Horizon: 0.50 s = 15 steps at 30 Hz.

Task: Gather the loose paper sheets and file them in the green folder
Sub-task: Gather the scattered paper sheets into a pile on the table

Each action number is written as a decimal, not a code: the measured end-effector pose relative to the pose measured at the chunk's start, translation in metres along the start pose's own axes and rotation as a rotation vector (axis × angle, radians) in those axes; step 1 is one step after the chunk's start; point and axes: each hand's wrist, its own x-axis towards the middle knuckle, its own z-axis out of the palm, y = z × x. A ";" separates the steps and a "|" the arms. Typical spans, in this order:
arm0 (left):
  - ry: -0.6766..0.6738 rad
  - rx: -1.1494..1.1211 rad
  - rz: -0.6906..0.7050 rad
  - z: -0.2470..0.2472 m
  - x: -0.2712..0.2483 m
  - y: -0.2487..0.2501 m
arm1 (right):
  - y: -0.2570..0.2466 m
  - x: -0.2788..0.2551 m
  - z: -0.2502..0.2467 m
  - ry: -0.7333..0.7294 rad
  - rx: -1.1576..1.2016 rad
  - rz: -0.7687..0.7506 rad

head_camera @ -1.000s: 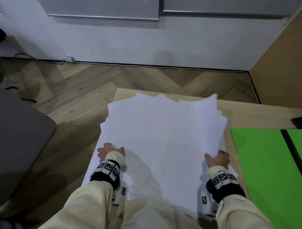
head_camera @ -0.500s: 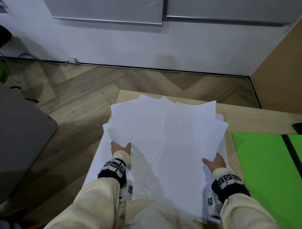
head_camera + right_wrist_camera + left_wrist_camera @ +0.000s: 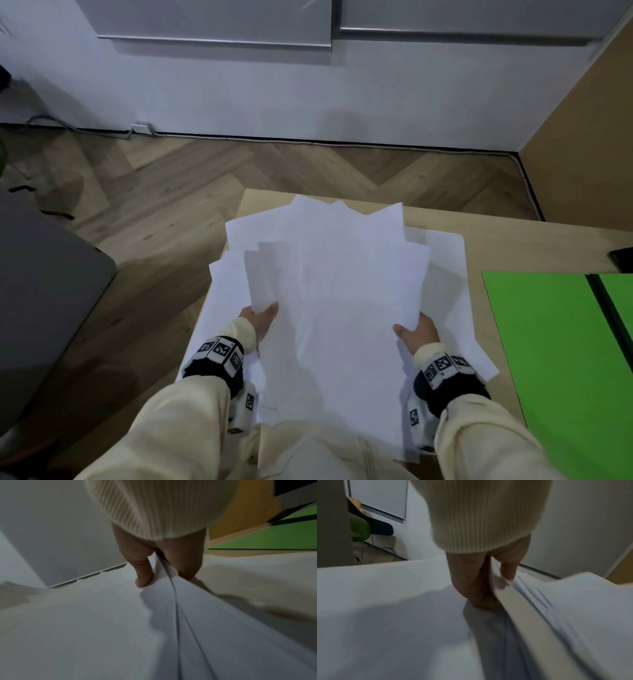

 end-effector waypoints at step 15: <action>0.020 -0.057 -0.028 0.024 -0.011 -0.004 | 0.030 0.023 -0.059 0.320 -0.218 0.121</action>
